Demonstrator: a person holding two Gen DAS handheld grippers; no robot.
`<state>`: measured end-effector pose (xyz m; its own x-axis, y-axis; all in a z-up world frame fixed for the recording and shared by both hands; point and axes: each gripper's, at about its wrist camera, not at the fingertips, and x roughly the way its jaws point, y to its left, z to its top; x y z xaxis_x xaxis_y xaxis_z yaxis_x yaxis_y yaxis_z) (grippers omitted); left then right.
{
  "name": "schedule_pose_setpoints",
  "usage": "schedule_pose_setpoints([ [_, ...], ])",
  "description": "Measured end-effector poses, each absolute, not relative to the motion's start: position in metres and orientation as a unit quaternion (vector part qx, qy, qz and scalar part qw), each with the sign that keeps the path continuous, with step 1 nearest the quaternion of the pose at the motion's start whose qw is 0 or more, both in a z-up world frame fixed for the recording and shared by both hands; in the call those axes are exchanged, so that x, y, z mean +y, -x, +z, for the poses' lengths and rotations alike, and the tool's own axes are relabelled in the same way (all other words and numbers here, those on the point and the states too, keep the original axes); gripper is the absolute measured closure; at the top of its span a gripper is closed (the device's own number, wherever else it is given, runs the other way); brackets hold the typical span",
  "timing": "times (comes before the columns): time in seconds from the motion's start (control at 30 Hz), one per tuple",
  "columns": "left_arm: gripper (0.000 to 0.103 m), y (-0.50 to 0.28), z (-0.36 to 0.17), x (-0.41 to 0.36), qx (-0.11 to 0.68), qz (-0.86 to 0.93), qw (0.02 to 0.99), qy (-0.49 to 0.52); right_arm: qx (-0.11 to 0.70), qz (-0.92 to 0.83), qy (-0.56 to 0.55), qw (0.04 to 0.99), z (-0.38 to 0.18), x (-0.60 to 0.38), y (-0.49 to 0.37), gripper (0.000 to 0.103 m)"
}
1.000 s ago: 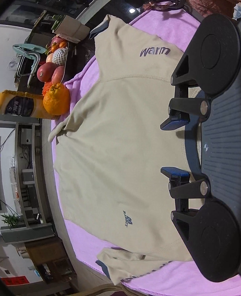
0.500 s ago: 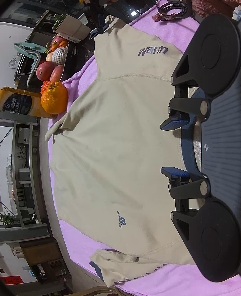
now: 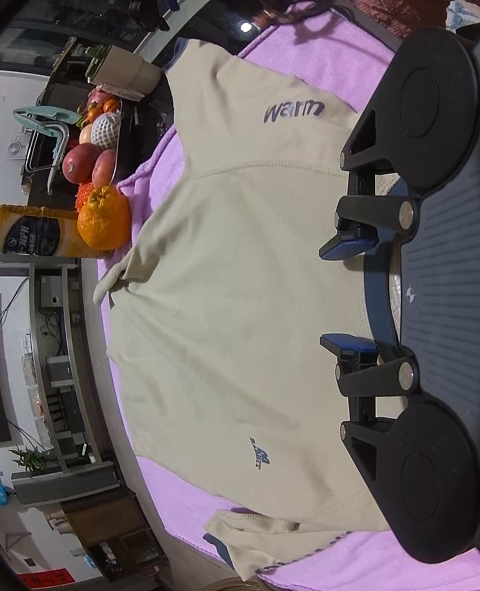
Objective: Fold clothes
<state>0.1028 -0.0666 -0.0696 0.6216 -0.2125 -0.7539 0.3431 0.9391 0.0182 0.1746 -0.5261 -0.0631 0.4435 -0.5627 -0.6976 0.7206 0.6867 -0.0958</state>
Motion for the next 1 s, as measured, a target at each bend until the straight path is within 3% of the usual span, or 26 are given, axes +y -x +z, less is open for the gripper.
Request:
schedule_pose_setpoints([
  [0.37, 0.057, -0.082, -0.047, -0.042, 0.395, -0.155, 0.904, -0.049, 0.423, -0.069, -0.327, 0.842, -0.048, -0.419, -0.121, 0.054],
  [0.5, 0.061, -0.090, -0.057, -0.032, 0.393, -0.108, 0.911, -0.065, 0.483, 0.012, -0.257, 0.837, -0.066, -0.349, -0.108, 0.066],
  [0.63, 0.064, -0.095, -0.066, -0.029, 0.394, -0.084, 0.911, -0.082, 0.483, 0.058, -0.075, 0.871, -0.069, -0.286, -0.106, 0.070],
  [0.7, 0.072, -0.099, -0.077, -0.034, 0.442, -0.118, 0.886, -0.078, 0.500, 0.042, 0.004, 0.865, -0.076, -0.270, -0.108, 0.072],
  [0.9, 0.078, -0.076, -0.083, -0.059, 0.443, -0.161, 0.868, -0.154, 0.518, -0.013, -0.008, 0.855, -0.072, -0.298, -0.099, 0.072],
  [1.0, 0.070, -0.073, -0.065, -0.044, 0.432, -0.154, 0.878, -0.137, 0.502, -0.017, -0.053, 0.863, -0.056, -0.305, -0.094, 0.071],
])
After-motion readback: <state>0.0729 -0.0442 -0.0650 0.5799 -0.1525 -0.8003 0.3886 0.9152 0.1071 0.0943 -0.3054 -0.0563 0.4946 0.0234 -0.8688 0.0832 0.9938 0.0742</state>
